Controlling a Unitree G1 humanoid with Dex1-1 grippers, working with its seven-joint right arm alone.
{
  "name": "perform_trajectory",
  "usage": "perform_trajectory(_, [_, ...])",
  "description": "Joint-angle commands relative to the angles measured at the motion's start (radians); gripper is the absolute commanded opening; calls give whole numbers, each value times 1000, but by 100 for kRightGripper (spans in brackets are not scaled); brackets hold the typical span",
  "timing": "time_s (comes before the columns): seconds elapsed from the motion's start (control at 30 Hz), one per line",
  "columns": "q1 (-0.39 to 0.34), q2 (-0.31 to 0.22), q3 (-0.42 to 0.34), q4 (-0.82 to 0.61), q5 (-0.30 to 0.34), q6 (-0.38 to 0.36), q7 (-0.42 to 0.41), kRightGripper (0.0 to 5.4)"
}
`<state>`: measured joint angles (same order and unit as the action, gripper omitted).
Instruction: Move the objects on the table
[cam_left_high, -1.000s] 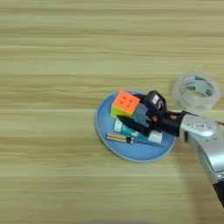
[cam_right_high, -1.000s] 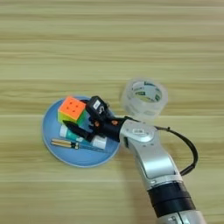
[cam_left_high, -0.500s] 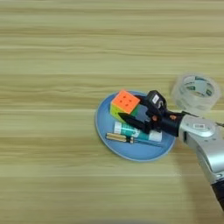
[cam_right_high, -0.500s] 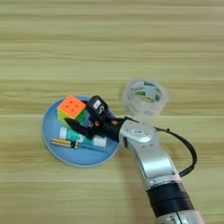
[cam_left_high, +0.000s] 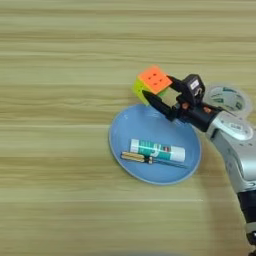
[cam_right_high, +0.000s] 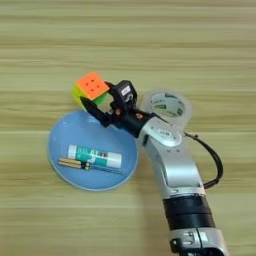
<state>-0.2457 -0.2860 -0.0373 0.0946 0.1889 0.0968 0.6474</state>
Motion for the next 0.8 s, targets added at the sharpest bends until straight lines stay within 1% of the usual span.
perform_trajectory(0.03, [-135,2,-64,37,-19,-64,-124,334])
perform_trajectory(0.2, [-210,5,-88,158,-65,-64,-250,334])
perform_trajectory(0.3, [-239,4,-91,215,-88,-68,-299,334])
perform_trajectory(0.37, [-248,1,-86,243,-102,-65,-317,334])
perform_trajectory(0.53, [-254,-6,-79,283,-116,-50,-328,334])
perform_trajectory(0.8, [-245,-9,-72,305,-118,-9,-307,334])
